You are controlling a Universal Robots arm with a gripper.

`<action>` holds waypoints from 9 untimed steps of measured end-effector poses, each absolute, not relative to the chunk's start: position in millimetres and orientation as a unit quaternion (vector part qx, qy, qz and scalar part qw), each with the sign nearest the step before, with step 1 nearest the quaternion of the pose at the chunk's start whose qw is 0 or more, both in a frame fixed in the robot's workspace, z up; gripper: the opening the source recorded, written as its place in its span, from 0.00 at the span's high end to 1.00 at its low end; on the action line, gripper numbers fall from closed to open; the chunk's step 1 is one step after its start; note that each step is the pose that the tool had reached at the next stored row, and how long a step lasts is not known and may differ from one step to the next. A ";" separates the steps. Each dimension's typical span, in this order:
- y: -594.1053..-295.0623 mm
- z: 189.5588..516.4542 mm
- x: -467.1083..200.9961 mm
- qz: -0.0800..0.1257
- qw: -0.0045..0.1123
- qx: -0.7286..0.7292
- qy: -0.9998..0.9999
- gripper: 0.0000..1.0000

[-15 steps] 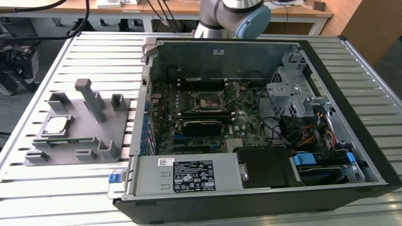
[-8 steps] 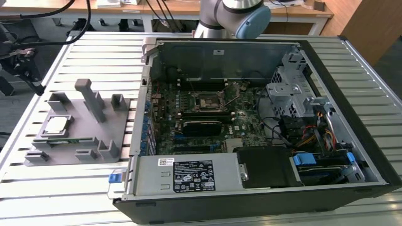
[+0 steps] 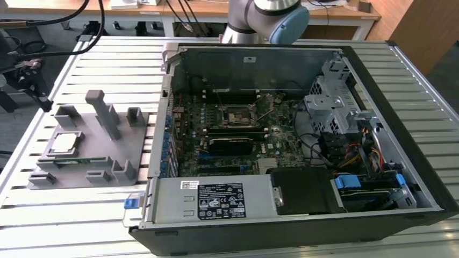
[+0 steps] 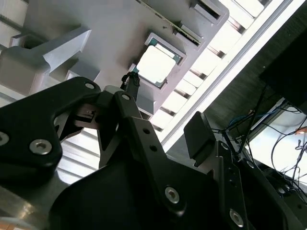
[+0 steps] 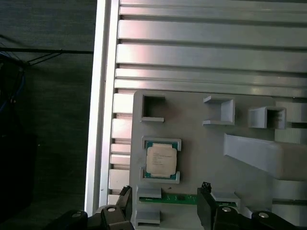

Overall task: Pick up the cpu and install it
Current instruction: 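Pick up the cpu and move it towards the insertion slot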

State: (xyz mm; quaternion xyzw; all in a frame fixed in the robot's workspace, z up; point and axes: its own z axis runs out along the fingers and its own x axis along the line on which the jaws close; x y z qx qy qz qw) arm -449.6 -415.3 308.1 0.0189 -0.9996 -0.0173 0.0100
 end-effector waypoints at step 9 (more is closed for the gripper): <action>-416.2 301.2 -449.6 -0.017 0.006 0.050 -0.999 0.36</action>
